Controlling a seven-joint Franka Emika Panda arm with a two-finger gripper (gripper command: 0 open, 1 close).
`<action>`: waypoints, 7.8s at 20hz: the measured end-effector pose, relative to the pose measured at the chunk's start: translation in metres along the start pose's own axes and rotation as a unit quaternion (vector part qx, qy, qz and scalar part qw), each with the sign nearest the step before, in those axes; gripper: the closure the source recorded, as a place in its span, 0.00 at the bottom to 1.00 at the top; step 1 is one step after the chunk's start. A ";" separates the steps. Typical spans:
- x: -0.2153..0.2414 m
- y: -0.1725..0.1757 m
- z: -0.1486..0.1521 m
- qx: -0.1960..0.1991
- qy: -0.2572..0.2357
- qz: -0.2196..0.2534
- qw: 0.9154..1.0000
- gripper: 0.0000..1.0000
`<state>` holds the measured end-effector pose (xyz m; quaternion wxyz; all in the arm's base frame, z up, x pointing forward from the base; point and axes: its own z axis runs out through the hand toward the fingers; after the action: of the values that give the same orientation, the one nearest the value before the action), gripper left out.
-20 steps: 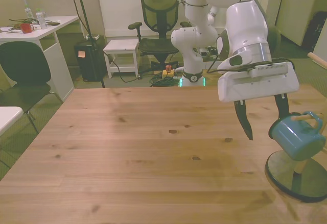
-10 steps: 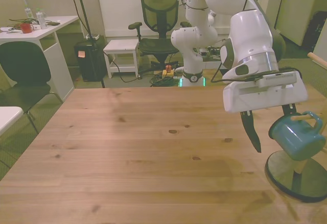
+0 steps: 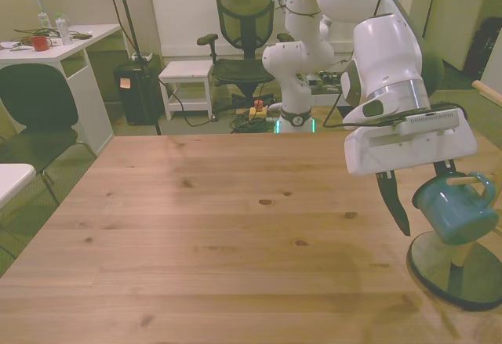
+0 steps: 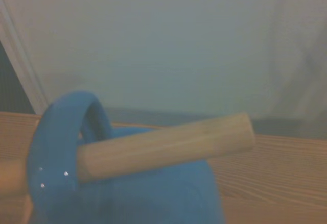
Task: Unload the mug
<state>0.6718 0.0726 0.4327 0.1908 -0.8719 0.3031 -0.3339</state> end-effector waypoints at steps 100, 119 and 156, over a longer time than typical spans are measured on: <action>0.079 0.190 -0.090 -0.190 -0.077 0.113 0.972 1.00; 0.070 0.246 -0.098 -0.266 -0.122 0.112 0.950 1.00; 0.043 0.265 -0.087 -0.269 -0.153 0.129 0.942 0.00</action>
<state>0.5297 -0.1637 0.3724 0.0350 -0.8847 0.4587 -0.0751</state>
